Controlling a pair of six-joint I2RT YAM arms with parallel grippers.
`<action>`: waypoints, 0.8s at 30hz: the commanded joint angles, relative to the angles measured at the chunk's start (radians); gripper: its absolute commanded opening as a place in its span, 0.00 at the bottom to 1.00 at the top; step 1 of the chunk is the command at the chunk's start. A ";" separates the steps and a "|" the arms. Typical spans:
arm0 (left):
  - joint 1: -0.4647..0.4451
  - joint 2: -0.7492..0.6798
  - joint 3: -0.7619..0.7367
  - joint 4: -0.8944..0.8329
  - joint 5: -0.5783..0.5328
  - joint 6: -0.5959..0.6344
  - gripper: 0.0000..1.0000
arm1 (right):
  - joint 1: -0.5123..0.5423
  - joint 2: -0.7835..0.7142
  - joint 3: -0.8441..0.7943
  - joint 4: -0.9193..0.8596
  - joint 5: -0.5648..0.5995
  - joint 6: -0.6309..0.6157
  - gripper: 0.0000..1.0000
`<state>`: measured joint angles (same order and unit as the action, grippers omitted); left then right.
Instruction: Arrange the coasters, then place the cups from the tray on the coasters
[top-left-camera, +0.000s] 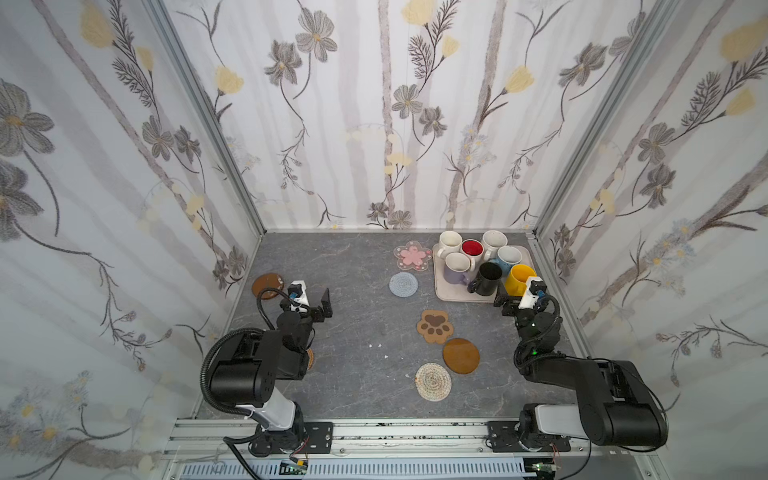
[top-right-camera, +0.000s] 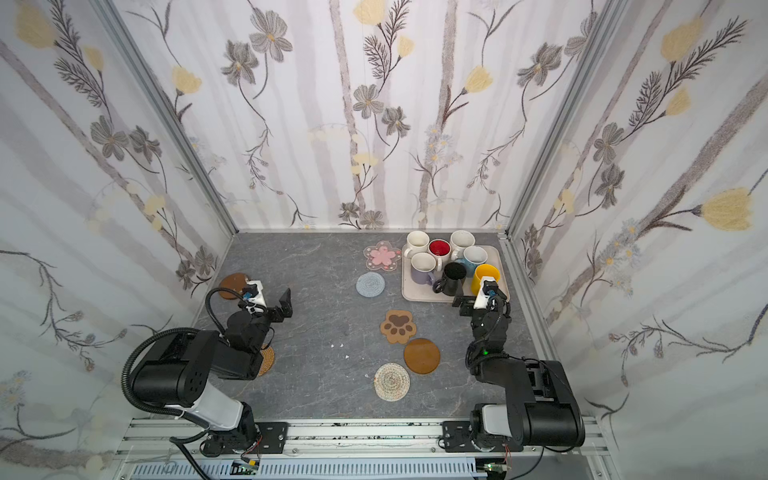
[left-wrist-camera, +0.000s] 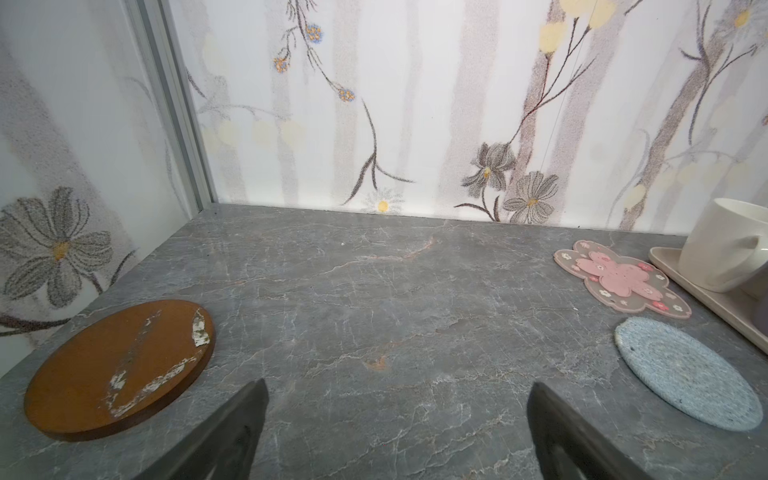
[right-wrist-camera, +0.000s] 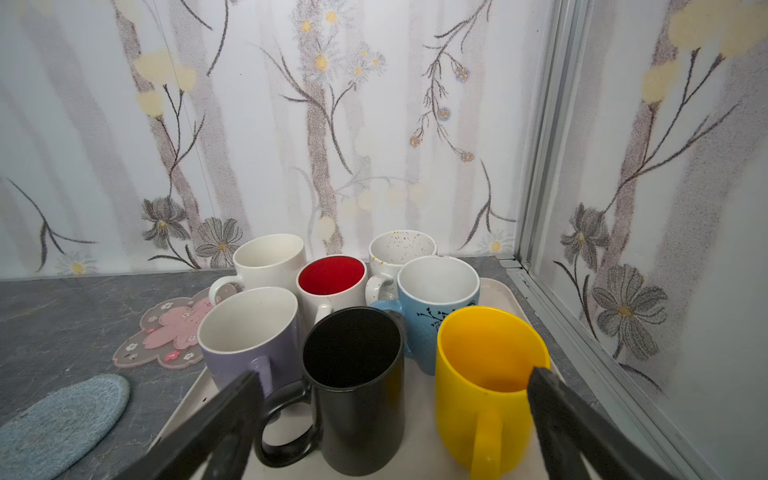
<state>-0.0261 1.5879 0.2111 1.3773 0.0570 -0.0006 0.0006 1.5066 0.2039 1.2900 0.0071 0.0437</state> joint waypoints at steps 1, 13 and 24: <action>0.005 -0.005 0.005 -0.001 0.023 0.002 1.00 | 0.002 0.001 0.006 -0.001 -0.003 -0.011 1.00; 0.005 -0.005 0.005 -0.001 0.024 0.001 1.00 | 0.001 0.001 0.006 -0.002 -0.003 -0.010 1.00; 0.007 -0.006 0.017 -0.024 -0.189 -0.086 1.00 | -0.003 0.004 0.010 -0.007 -0.013 -0.009 1.00</action>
<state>-0.0223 1.5879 0.2173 1.3605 -0.0864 -0.0605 0.0006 1.5066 0.2047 1.2896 0.0067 0.0437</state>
